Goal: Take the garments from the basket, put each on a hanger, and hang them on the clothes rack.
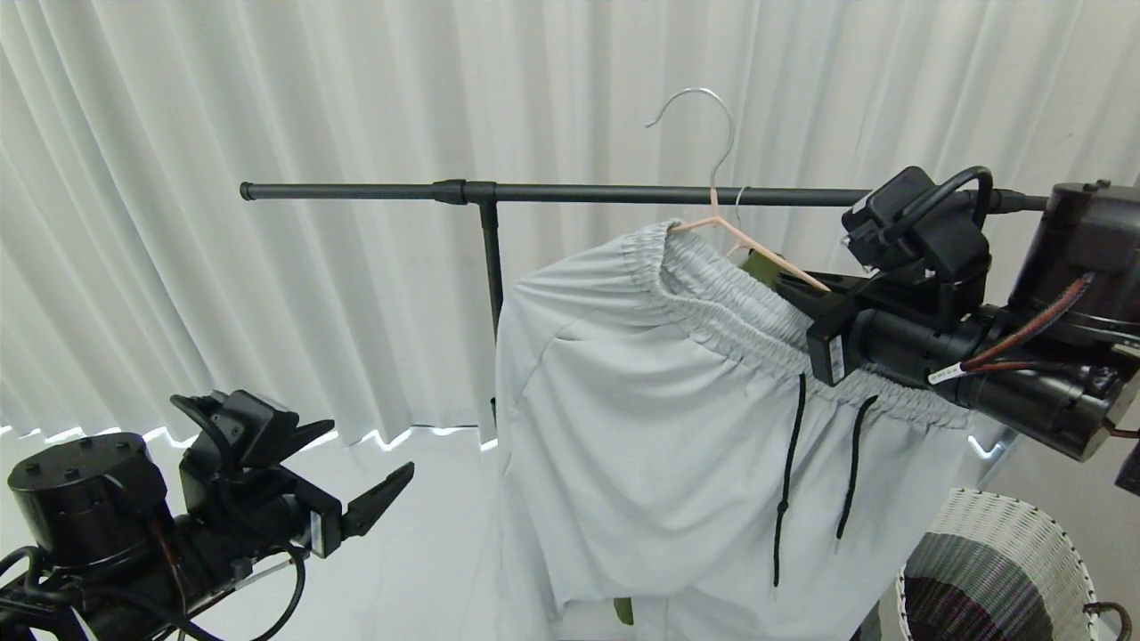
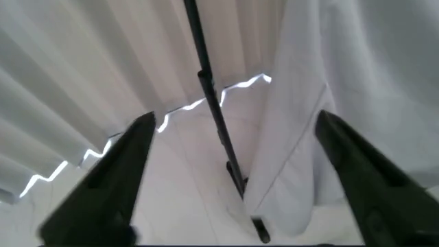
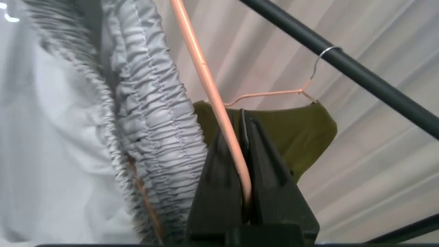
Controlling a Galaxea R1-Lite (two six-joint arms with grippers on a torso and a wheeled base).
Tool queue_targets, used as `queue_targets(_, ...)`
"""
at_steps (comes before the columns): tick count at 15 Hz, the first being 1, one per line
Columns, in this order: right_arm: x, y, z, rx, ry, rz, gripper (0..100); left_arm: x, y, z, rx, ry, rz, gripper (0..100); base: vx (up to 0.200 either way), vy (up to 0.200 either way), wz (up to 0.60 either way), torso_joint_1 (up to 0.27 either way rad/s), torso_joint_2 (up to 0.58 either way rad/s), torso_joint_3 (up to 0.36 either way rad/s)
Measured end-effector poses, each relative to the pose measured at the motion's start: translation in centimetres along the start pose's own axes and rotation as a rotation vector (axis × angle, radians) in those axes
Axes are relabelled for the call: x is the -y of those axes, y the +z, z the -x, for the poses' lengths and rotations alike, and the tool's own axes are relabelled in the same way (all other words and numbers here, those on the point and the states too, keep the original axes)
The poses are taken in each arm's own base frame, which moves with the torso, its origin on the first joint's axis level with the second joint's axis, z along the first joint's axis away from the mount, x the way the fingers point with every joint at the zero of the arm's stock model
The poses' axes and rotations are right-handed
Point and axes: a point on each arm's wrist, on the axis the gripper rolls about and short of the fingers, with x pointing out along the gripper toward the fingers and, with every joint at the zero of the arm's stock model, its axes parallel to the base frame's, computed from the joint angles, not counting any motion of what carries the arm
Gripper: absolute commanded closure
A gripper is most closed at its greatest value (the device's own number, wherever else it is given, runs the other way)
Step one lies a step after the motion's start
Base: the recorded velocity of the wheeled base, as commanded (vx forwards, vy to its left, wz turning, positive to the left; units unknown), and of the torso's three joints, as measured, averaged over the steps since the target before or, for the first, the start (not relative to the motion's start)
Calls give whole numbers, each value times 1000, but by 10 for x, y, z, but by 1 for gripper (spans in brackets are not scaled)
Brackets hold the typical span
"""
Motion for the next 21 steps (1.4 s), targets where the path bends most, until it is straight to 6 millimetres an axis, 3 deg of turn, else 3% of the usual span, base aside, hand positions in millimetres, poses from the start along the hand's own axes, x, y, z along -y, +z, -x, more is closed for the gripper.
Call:
queue_targets(5,-11,-10,6,-32,37,-6,100,14,1,-5,7,-70,-12,0,0,0,0,0,0,0)
queue_targets(8,-7,-31,20,-115,-7,-13,100,15,0,-5,10,-69,-12,0,0,0,0,0,0,0)
queue_targets(14,4,-94,79,-338,-114,-101,100,7,2,-11,11,-12,-9,0,0,0,0,0,0,0)
queue_targets(17,11,-105,106,-362,-184,-138,100,-1,1,-17,16,14,-10,0,0,0,0,0,0,0)
queue_targets(21,17,-111,120,-361,-265,-247,100,-4,1,-22,31,46,-17,0,0,0,0,0,0,0)
